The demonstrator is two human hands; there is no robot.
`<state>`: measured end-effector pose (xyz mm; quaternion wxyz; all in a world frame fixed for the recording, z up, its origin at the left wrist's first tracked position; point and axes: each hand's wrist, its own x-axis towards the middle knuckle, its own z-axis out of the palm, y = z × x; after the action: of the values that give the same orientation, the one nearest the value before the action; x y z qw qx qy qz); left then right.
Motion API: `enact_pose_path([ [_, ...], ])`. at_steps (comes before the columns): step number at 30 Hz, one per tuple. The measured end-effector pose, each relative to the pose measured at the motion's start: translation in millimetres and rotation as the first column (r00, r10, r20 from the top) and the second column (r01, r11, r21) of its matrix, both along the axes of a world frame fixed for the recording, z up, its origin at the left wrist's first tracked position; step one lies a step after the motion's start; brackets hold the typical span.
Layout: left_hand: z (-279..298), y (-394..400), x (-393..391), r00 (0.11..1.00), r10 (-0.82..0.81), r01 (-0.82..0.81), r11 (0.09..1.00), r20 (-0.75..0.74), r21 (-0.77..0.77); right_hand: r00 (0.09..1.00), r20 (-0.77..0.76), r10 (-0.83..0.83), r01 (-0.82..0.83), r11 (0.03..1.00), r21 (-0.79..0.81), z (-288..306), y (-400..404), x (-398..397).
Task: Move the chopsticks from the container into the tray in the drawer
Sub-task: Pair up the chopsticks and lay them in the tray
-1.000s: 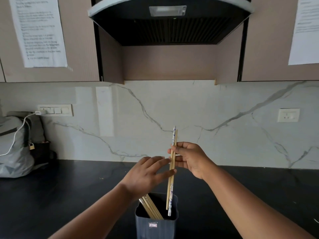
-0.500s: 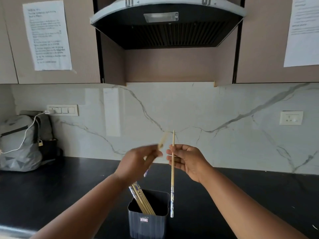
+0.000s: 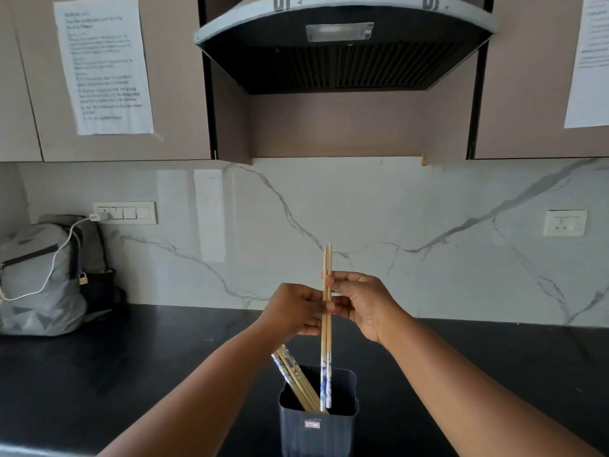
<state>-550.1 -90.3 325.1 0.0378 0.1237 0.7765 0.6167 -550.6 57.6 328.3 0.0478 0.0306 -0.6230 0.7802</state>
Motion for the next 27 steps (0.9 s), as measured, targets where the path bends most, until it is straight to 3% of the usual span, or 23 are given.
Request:
enact_pose_path([
  [14,-11,-47,-14,0.995,-0.094,0.093,0.990,0.012,0.102,0.995,0.010,-0.099,0.097,0.987,0.130,-16,-48,11],
  [21,-43,-61,-22,0.990,-0.096,0.058,0.946,0.104,0.320,0.980,0.199,-0.008,-0.031,0.981,0.192,-70,-45,39],
  [27,-109,-63,-17,0.966,-0.137,0.055,0.937,0.219,0.345,0.951,0.308,-0.028,-0.046,0.972,0.231,-125,-49,52],
])
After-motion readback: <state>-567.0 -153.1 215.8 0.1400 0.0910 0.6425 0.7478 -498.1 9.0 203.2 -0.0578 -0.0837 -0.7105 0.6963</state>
